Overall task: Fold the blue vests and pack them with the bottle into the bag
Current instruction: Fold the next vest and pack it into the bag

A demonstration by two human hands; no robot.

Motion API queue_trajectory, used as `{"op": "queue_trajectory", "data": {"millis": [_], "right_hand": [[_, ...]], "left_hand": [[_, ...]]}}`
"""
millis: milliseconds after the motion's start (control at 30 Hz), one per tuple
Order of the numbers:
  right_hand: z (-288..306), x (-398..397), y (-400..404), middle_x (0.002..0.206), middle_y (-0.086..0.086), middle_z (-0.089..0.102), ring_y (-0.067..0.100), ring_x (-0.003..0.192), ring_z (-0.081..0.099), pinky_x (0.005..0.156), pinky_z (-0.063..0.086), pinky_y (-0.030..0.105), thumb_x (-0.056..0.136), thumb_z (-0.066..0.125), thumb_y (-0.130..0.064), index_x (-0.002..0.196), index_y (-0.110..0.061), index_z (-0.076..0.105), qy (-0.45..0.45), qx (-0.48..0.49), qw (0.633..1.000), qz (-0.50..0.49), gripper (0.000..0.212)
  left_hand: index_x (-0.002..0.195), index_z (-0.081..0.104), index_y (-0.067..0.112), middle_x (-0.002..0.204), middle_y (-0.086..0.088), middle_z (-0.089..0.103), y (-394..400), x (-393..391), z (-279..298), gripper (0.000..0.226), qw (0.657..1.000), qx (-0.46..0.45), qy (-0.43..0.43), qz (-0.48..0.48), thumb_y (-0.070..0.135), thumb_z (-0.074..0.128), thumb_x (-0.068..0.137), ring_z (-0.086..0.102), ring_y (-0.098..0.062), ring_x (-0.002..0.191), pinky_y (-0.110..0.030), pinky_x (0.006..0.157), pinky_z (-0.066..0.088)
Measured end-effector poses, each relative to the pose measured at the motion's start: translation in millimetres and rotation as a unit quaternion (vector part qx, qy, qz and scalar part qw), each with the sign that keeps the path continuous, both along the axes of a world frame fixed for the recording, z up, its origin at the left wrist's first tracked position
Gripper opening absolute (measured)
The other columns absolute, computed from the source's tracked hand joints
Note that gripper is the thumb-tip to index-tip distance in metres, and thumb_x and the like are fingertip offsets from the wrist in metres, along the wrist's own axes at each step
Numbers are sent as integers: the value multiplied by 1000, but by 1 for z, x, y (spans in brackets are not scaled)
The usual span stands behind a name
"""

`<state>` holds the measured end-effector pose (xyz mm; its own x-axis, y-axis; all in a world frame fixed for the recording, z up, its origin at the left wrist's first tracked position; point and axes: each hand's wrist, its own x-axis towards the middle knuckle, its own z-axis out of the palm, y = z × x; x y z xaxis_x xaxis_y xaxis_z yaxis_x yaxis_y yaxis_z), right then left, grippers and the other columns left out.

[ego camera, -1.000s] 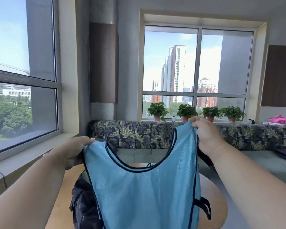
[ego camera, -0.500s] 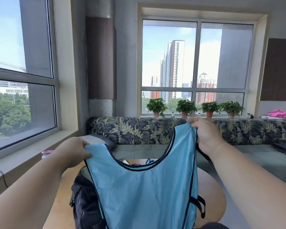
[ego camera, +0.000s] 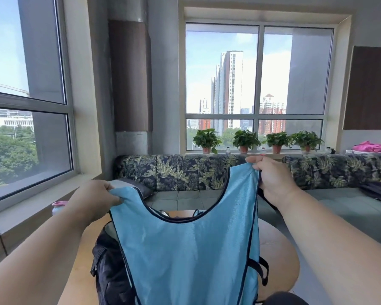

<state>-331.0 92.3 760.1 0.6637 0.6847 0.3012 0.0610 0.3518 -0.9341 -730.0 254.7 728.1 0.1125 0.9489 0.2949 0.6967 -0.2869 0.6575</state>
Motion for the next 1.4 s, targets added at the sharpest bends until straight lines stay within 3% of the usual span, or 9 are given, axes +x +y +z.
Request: {"op": "queue_trajectory", "data": {"millis": [200, 300, 367, 500, 600, 733, 1000, 1267, 1400], "right_hand": [[-5, 0, 0, 94, 12, 67, 25, 79, 60, 68, 48, 35, 98, 45, 7, 94, -8, 73, 10, 2, 1000, 11, 32], [-7, 1, 2, 95, 13, 65, 25, 76, 59, 66, 47, 34, 96, 44, 8, 95, -10, 73, 20, 7, 1000, 15, 35], [-6, 0, 0, 89, 12, 61, 24, 73, 57, 64, 47, 34, 94, 38, 11, 97, -11, 70, 34, 18, 999, 18, 38], [-5, 6, -5, 91, 11, 58, 23, 74, 56, 63, 48, 34, 94, 38, 10, 100, -12, 68, 57, 22, 998, 10, 38], [-10, 14, -4, 98, 14, 62, 26, 80, 57, 67, 49, 35, 94, 46, 7, 97, -13, 69, 48, -4, 999, -23, 31], [-19, 14, 0, 98, 15, 68, 27, 87, 61, 78, 49, 39, 91, 57, 6, 92, -13, 71, 8, -43, 997, -68, 24], [-25, -8, 9, 95, 13, 67, 24, 80, 62, 64, 52, 34, 95, 63, 6, 97, -11, 69, -13, -62, 998, -22, 18], [-38, -29, 7, 91, 10, 72, 17, 72, 67, 61, 55, 27, 94, 69, 3, 95, -12, 69, 7, -79, 996, 42, 15], [-50, -50, 9, 85, 5, 71, 14, 69, 66, 60, 55, 26, 96, 66, 3, 95, -13, 70, 10, -88, 989, 122, 17]], "left_hand": [[86, 73, 23, 81, 1, 72, -16, 13, 7, 14, 995, 71, 75, 4, 35, 78, 92, 66, -21, 77, -35, 70, 54], [85, 73, 19, 77, -6, 74, -22, 20, 13, 14, 997, 34, -29, -58, 27, 77, 95, 65, -23, 67, -38, 61, 53], [91, 74, 18, 84, -12, 76, -24, 22, 16, 8, 990, 14, -98, -102, 23, 75, 98, 68, -33, 71, -51, 74, 61], [117, 72, 15, 108, -14, 76, -21, 17, 17, 18, 919, -80, -329, -200, 11, 68, 100, 74, -30, 91, -51, 93, 60], [127, 69, 18, 118, -15, 74, -6, 12, 7, 29, 890, -137, -383, -205, 10, 69, 99, 71, -32, 102, -55, 101, 56], [117, 73, 9, 105, -16, 78, 6, 24, -10, 21, 893, -163, -402, -120, 2, 67, 98, 74, -30, 89, -43, 82, 65], [122, 69, 4, 104, -19, 71, 1, 69, -15, 30, 868, -187, -447, -110, -7, 66, 94, 66, -27, 85, -42, 85, 56], [111, 59, 4, 77, -8, 65, -17, 98, -18, 17, 870, -166, -448, -120, -3, 65, 96, 61, -11, 48, -23, 43, 49], [117, 62, 11, 95, -12, 70, -42, 127, -21, 25, 882, -146, -421, -153, -1, 70, 96, 65, -18, 65, -30, 55, 52]]}}
